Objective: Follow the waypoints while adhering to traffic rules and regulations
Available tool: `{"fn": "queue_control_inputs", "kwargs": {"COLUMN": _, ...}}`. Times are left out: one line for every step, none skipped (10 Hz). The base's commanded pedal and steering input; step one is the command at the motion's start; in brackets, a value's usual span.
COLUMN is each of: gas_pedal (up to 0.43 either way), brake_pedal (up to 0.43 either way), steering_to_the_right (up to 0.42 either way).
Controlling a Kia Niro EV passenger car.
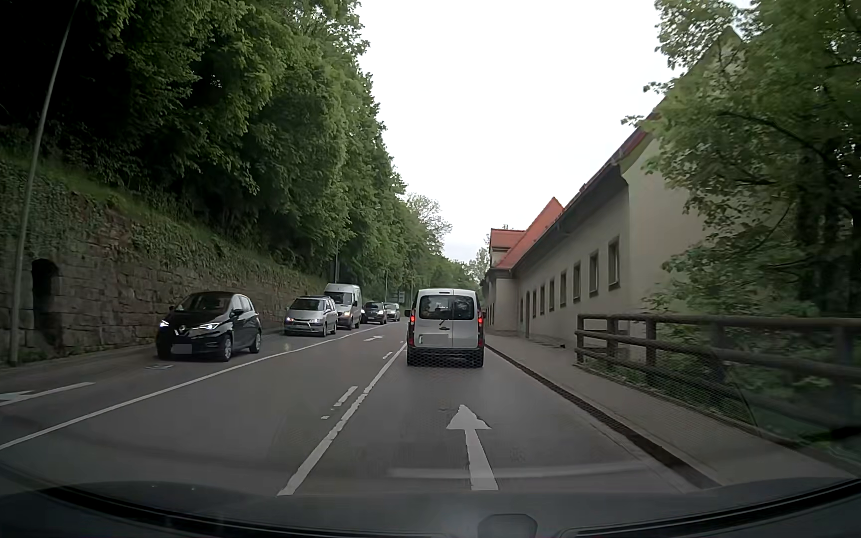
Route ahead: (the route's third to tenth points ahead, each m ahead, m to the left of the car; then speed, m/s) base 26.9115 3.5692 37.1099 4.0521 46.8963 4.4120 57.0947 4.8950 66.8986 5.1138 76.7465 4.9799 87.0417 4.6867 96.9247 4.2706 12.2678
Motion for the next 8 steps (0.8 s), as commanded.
{"fn": "queue_control_inputs", "kwargs": {"gas_pedal": 0.157, "brake_pedal": 0.0, "steering_to_the_right": -0.028}}
{"fn": "queue_control_inputs", "kwargs": {"gas_pedal": 0.157, "brake_pedal": 0.0, "steering_to_the_right": -0.023}}
{"fn": "queue_control_inputs", "kwargs": {"gas_pedal": 0.157, "brake_pedal": 0.0, "steering_to_the_right": -0.018}}
{"fn": "queue_control_inputs", "kwargs": {"gas_pedal": 0.157, "brake_pedal": 0.0, "steering_to_the_right": -0.016}}
{"fn": "queue_control_inputs", "kwargs": {"gas_pedal": 0.15, "brake_pedal": 0.0, "steering_to_the_right": -0.015}}
{"fn": "queue_control_inputs", "kwargs": {"gas_pedal": 0.13, "brake_pedal": 0.0, "steering_to_the_right": -0.011}}
{"fn": "queue_control_inputs", "kwargs": {"gas_pedal": 0.13, "brake_pedal": 0.0, "steering_to_the_right": -0.008}}
{"fn": "queue_control_inputs", "kwargs": {"gas_pedal": 0.118, "brake_pedal": 0.0, "steering_to_the_right": -0.005}}
